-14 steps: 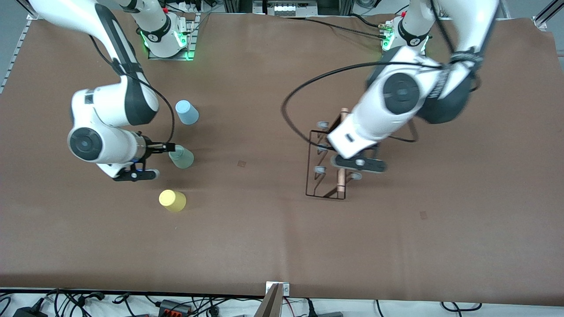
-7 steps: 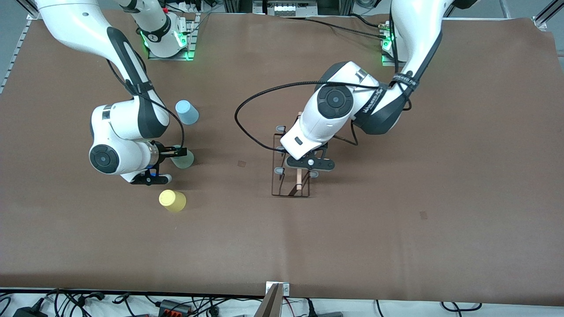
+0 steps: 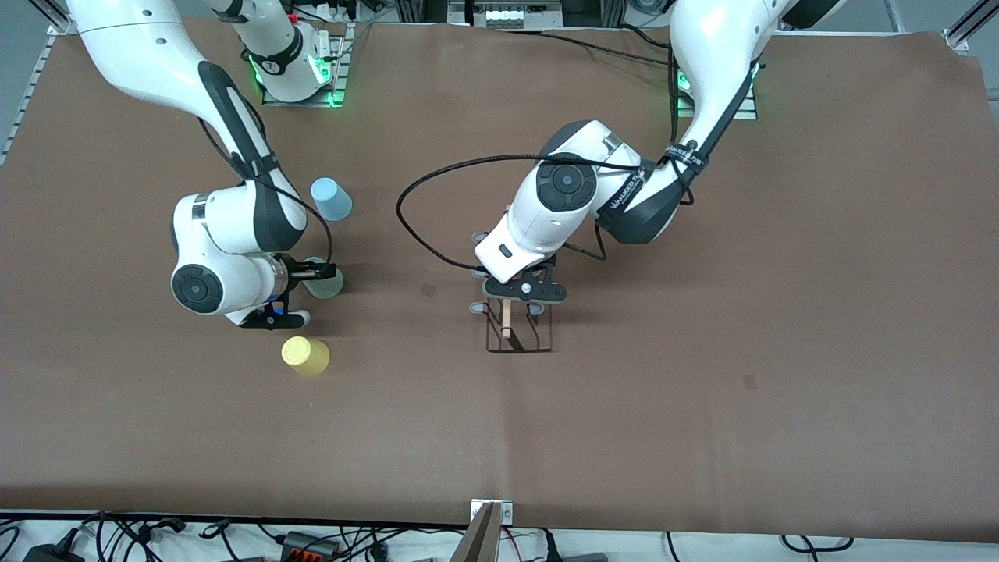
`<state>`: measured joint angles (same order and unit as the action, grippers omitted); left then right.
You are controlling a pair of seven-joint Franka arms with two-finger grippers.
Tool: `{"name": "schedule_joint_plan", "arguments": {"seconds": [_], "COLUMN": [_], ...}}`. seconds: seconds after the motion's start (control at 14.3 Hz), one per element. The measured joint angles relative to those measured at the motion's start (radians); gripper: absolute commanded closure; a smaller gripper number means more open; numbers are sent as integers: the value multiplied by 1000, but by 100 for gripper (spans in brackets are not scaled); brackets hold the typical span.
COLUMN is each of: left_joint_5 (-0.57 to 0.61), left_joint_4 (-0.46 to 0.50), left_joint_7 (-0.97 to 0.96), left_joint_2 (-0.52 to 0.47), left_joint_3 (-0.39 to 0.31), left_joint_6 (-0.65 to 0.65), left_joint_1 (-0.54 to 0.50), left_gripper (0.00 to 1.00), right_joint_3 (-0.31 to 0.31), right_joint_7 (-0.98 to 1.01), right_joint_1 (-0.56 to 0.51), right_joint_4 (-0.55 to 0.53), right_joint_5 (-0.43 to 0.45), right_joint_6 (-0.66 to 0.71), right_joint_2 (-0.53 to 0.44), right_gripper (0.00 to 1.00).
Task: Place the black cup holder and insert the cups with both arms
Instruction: 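Lower the rack onto the table while the right gripper grasps the teal cup, then open the left gripper and withdraw while the right gripper lifts the cup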
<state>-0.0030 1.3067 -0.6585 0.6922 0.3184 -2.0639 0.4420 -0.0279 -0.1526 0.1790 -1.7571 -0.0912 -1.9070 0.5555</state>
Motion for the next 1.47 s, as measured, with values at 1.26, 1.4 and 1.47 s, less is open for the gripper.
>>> {"name": "schedule_joint_plan", "arguments": {"seconds": [1.26,1.4,1.47], "left_joint_5": [13,53,64], "left_joint_4": [-62,-73,-76], "left_joint_7": [-42,-43,-41], "left_joint_2": [-41,-105,-144], "left_joint_3": [-11,-22,-27], "left_joint_6": [82,158,205], "left_joint_1": [-119,-160,-195], "left_gripper": [0,0,0], "right_joint_3": [-8,-16,-19], "right_joint_7": [-107,-174,-219], "right_joint_1": [25,53,75], "right_joint_4": [263,307,318], "right_joint_5": [-43,-129,-162], "right_joint_6": [255,282,283], "right_joint_2": [-37,-43,-42], "right_gripper": [69,69,69]}}
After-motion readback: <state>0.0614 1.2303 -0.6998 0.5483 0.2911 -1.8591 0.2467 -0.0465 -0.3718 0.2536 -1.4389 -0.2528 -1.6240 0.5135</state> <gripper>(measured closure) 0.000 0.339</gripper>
